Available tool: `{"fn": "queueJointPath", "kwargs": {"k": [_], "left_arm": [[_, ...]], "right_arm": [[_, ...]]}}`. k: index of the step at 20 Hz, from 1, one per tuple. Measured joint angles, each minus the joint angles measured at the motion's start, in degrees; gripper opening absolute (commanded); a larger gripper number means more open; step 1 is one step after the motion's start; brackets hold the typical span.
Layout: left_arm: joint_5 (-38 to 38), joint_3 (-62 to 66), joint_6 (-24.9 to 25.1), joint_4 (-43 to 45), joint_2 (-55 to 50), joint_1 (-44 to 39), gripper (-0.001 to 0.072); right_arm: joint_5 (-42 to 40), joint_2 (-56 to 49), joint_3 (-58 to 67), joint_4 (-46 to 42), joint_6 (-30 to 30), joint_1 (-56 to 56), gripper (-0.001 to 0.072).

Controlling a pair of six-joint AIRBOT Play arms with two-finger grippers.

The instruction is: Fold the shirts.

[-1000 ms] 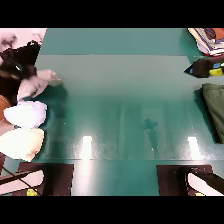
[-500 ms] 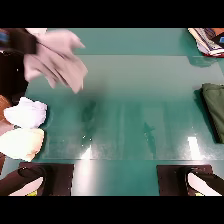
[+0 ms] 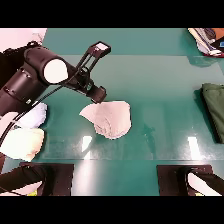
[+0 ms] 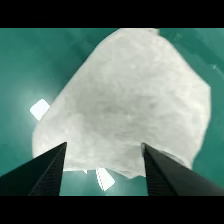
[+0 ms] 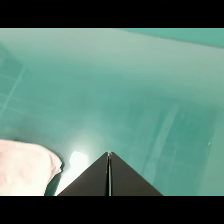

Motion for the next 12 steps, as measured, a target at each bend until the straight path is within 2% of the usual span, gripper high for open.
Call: {"fn": "queueJointPath", "kwargs": {"k": [3, 6, 12], "left_arm": [[1.1, -2.8, 0.0, -1.1, -0.9, 6.5, 0.0562], [2.9, -8.7, 2.2, -7.6, -2.4, 13.1, 0.0562], [4.8, -18.3, 7.6, -15.6, -9.3, 18.4, 0.0559]], "right_arm": [[1.5, 0.0, 0.0, 0.0, 0.0, 0.0, 0.0014], [2.4, 0.0, 0.0, 0.0, 0.0, 0.0, 0.0015], [3.7, 0.0, -1.3, 0.0, 0.0, 0.0, 0.0014]]}}
